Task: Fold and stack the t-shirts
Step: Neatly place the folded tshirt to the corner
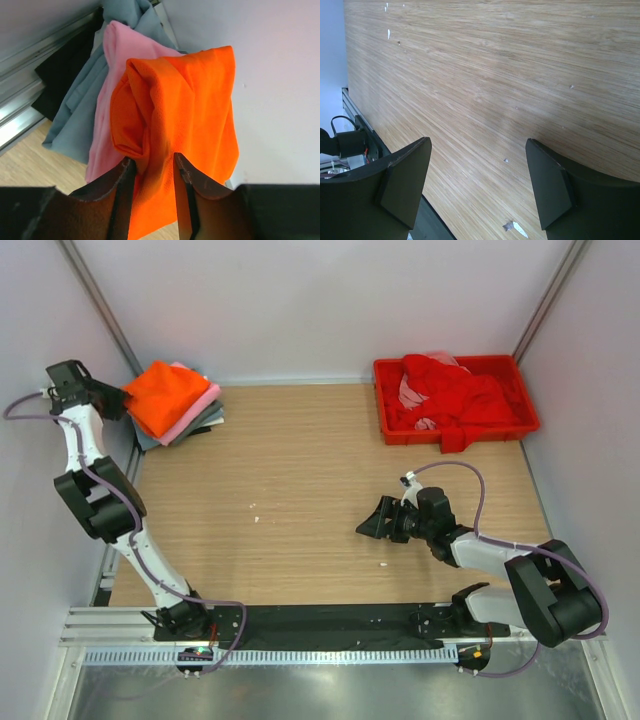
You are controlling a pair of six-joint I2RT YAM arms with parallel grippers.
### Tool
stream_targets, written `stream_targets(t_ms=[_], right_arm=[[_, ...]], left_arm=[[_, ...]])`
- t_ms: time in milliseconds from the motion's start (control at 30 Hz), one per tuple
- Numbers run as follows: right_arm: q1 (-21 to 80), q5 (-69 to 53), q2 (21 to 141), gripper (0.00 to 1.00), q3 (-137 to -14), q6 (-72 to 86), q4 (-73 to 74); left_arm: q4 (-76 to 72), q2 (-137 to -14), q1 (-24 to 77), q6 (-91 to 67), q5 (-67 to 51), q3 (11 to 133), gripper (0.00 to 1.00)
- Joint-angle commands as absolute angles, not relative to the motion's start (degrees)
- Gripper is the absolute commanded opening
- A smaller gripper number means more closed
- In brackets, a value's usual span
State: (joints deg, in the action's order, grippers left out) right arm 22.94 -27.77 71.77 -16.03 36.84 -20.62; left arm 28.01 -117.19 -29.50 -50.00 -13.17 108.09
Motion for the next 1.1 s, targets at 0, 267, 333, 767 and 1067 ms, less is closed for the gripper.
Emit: stream_targets(t_ms=[0, 267, 333, 767, 1067], right_arm=[[23.2, -28.12, 72.25, 0.82, -15.82, 36.56, -23.2], [23.29, -28.21, 72.16, 0.82, -15.82, 36.65, -23.2], [23.2, -28.13, 71.98, 0.82, -15.73, 36.65, -23.29], [23.2, -28.48, 72.33, 0.82, -15.73, 36.65, -23.55], [23.2, -28.56, 72.51, 0.82, -15.82, 36.74, -23.64]], left_arm=[[36.46, -122.95, -34.63, -47.91, -12.83, 112.49, 0.38], [51.85, -125.69, -34.98, -44.56, -1.33, 120.23, 0.48], [51.69, -121.58, -34.98, -45.61, 2.61, 117.09, 0.51], [41.4, -102.84, -28.23, -47.99, 4.91, 98.88, 0.57], [37.53, -107.04, -15.21, -42.73, 10.72, 103.52, 0.55]])
